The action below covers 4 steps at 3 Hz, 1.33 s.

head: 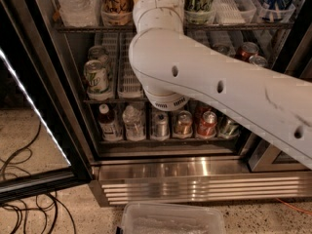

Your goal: Pick coke can from top shelf of fridge

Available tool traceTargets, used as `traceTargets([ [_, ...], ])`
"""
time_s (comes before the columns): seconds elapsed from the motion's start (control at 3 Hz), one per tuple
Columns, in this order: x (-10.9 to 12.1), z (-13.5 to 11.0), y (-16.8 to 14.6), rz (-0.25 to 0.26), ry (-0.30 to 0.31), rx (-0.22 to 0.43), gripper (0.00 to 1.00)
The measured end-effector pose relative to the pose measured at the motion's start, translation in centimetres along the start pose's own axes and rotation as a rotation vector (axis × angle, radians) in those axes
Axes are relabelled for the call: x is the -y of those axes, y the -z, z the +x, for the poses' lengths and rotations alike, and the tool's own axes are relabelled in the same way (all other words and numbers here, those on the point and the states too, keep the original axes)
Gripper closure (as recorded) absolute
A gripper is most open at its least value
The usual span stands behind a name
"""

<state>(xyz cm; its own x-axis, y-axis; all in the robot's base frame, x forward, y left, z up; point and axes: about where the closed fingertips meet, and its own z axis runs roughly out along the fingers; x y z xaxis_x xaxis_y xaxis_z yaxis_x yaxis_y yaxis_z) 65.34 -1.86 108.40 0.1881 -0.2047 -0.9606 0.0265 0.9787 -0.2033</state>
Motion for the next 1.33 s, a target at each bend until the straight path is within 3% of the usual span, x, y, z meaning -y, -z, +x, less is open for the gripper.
traceTargets([
  [0.33, 0.0, 0.0, 0.0, 0.0, 0.0, 0.0, 1.0],
  [1.0, 1.0, -5.4, 1.2, -0.032, -0.029, 0.107, 1.0],
  [1.33, 0.8, -6.9, 3.9, -0.11, -0.091, 0.116, 1.0],
])
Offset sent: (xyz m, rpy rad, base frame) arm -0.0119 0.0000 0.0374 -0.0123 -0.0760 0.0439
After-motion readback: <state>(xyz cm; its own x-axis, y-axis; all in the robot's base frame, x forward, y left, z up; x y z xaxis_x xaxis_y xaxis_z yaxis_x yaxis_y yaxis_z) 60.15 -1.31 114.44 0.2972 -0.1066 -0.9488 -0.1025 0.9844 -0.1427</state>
